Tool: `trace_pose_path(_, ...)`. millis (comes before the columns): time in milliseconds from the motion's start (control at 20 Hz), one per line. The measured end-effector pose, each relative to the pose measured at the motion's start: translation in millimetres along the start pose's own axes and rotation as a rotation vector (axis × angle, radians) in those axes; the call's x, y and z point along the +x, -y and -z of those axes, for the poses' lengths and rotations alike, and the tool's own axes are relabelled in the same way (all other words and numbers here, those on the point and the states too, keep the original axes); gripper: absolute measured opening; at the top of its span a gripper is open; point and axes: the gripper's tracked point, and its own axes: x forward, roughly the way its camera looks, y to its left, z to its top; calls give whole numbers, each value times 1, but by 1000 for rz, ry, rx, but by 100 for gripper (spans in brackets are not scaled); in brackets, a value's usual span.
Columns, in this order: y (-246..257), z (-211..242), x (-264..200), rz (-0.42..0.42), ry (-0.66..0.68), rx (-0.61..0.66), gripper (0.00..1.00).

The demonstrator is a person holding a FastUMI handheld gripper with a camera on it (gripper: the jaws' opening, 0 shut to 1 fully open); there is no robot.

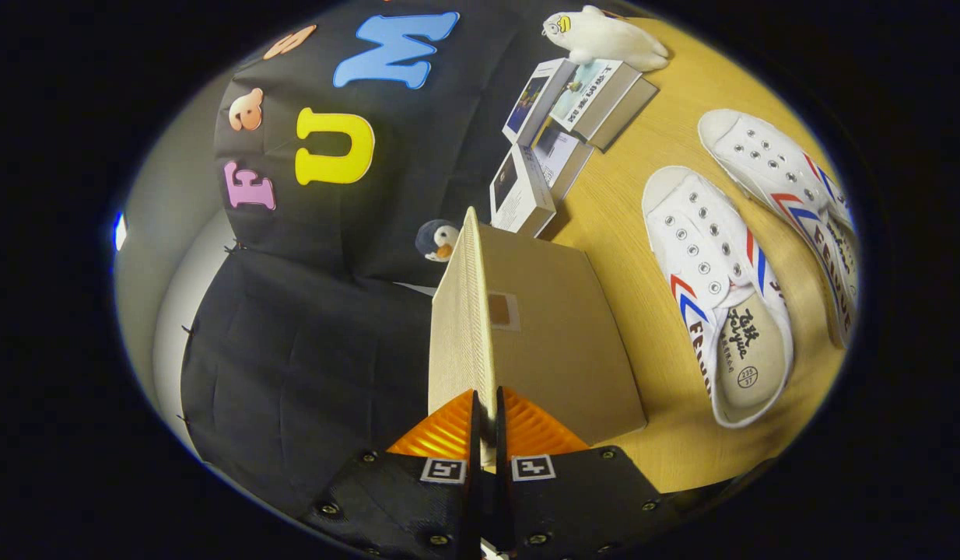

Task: Open the storage box then place both shoes into the box .Put the left shoe in first, then the right shoe, with the right side of both shoes facing outward in a uniform manner.

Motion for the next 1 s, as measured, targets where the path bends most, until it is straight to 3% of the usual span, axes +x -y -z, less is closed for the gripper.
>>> trace_pose_path(150,-13,0,-3,-3,-15,-41,7)
trace_pose_path(750,-143,-1,-1,-142,-17,-234,7)
trace_pose_path(1000,-184,14,17,-135,-15,-366,7)
